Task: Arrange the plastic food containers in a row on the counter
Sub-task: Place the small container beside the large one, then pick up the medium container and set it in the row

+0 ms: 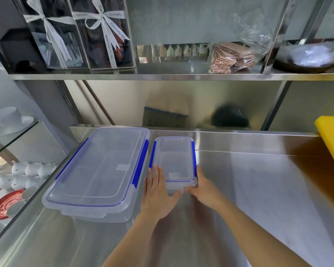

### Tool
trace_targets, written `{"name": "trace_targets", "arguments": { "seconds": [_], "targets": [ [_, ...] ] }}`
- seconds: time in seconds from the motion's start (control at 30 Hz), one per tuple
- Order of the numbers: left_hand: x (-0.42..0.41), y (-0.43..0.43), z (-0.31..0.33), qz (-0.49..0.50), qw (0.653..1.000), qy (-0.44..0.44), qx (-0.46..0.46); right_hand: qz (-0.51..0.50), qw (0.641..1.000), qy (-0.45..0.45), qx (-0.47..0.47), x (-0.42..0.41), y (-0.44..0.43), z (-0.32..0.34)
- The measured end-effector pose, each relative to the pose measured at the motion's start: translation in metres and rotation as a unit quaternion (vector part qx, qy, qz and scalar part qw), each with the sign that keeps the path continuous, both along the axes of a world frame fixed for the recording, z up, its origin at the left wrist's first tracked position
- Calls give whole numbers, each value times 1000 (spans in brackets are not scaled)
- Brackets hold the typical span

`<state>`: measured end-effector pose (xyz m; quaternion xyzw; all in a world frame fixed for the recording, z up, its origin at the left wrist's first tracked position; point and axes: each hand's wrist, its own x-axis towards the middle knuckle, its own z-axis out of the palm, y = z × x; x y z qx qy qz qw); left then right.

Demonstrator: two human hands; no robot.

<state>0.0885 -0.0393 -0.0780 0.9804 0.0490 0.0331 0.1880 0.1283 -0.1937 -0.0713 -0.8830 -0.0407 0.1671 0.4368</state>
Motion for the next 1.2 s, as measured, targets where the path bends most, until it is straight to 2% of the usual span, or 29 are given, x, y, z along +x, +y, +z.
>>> {"name": "trace_targets", "arguments": {
  "seconds": [0.23, 0.37, 0.47, 0.57, 0.67, 0.77, 0.83, 0.93, 1.0, 1.1, 1.2],
  "targets": [
    [-23, 7, 4, -55, 998, 33, -21, 14, 999, 14, -26, -30, -18, 11],
    [-66, -7, 15, -84, 994, 42, -61, 45, 995, 92, -22, -71, -37, 17],
    [-110, -22, 25, -126, 984, 87, -91, 86, 983, 164, 13, -109, -50, 28],
    [-149, -26, 34, -151, 963, 143, -174, 140, 970, 198, 20, -141, -65, 39],
    [-177, -24, 37, -175, 920, 223, -271, 182, 954, 236, 34, -171, -77, 42],
    [-197, -24, 41, -204, 895, 254, -306, 236, 936, 259, 22, -197, -85, 47],
    [-207, -25, 44, -227, 889, 258, -302, 270, 930, 249, -21, -210, -87, 51],
    [-218, -25, 44, -251, 899, 250, -257, 293, 927, 203, -112, -221, -85, 55],
    [-223, -27, 42, -245, 914, 238, -219, 277, 935, 175, -139, -225, -86, 52],
    [-228, -32, 37, -198, 946, 176, -185, 207, 961, 160, -91, -231, -94, 44],
    [-232, -37, 32, -81, 967, 100, -218, 98, 983, 157, -15, -233, -102, 43]
  ]
}}
